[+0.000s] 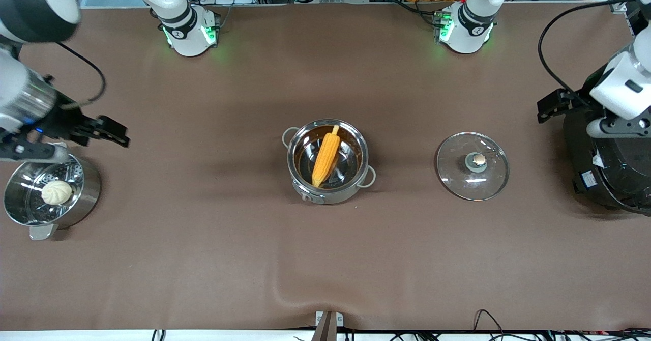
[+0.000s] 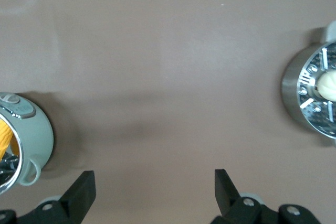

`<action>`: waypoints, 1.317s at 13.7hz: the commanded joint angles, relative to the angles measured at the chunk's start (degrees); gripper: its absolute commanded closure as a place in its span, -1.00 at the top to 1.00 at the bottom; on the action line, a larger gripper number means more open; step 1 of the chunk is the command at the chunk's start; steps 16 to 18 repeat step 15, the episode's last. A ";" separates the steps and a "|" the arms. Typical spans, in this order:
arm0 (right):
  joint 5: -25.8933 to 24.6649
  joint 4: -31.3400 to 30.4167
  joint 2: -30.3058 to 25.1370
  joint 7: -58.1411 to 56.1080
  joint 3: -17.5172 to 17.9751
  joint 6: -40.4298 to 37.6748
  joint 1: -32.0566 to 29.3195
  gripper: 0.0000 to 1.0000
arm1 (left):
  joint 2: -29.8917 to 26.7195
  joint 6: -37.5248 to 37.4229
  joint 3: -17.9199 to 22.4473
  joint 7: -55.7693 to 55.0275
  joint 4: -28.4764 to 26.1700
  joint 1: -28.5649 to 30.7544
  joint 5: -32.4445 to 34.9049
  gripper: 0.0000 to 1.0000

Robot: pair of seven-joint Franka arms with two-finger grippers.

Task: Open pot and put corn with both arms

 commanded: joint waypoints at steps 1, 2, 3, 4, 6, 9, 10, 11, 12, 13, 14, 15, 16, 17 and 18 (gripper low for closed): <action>-1.20 5.24 0.79 -0.52 0.91 -4.11 -1.93 1.00 | -1.78 -1.66 -0.03 1.00 -0.22 0.62 -1.21 1.00; -1.28 5.24 0.80 -0.78 0.91 -4.11 -2.11 1.00 | -1.78 -1.75 0.33 1.27 -0.13 0.62 -1.03 1.00; -1.20 5.16 0.88 -0.70 1.00 -4.11 -2.28 1.00 | -1.78 -1.83 0.76 1.27 -0.05 0.54 -1.03 1.00; -1.28 5.24 0.88 -0.61 1.00 -4.02 -2.37 1.00 | -1.70 -1.84 0.86 1.36 -0.04 0.62 -0.94 1.00; -1.20 5.24 0.80 -1.04 1.00 -4.11 -2.46 1.00 | -1.78 -2.45 0.86 1.36 -0.04 0.54 -0.85 1.00; -1.11 5.24 0.80 -1.14 1.00 -4.20 -3.07 1.00 | -1.70 -4.03 0.94 1.62 0.92 0.54 -0.68 1.00; -1.11 5.24 0.80 -1.14 1.00 -4.20 -2.99 1.00 | -1.61 -4.38 0.86 1.71 1.01 0.54 -0.24 1.00; -1.11 5.33 0.80 -1.14 1.09 -4.20 -2.99 1.00 | -1.52 -4.82 0.77 1.80 1.01 0.45 0.54 1.00; -1.28 5.33 0.80 -1.14 1.09 -4.20 -2.90 1.00 | -1.34 -5.87 0.68 2.49 1.10 0.27 0.90 1.00; -1.55 5.33 0.80 -1.48 1.09 -4.20 -2.99 1.00 | -1.17 -6.23 0.77 2.59 2.14 0.18 0.99 1.00; -2.85 5.25 0.88 -3.49 1.09 -4.29 -2.99 1.00 | -0.99 -6.84 0.77 2.50 2.94 0.10 0.91 1.00; -4.17 5.07 0.88 -5.51 1.09 -4.46 -3.07 1.00 | -0.64 -7.28 0.77 2.59 3.38 0.10 0.90 1.00; -4.17 5.07 0.88 -5.51 1.09 -4.46 -3.07 1.00 | -0.64 -7.28 0.77 2.59 3.38 0.10 0.90 1.00; -4.17 5.07 0.88 -5.51 1.09 -4.46 -3.07 1.00 | -0.64 -7.28 0.77 2.59 3.38 0.10 0.90 1.00; -4.17 5.07 0.88 -5.51 1.09 -4.46 -3.07 1.00 | -0.64 -7.28 0.77 2.59 3.38 0.10 0.90 1.00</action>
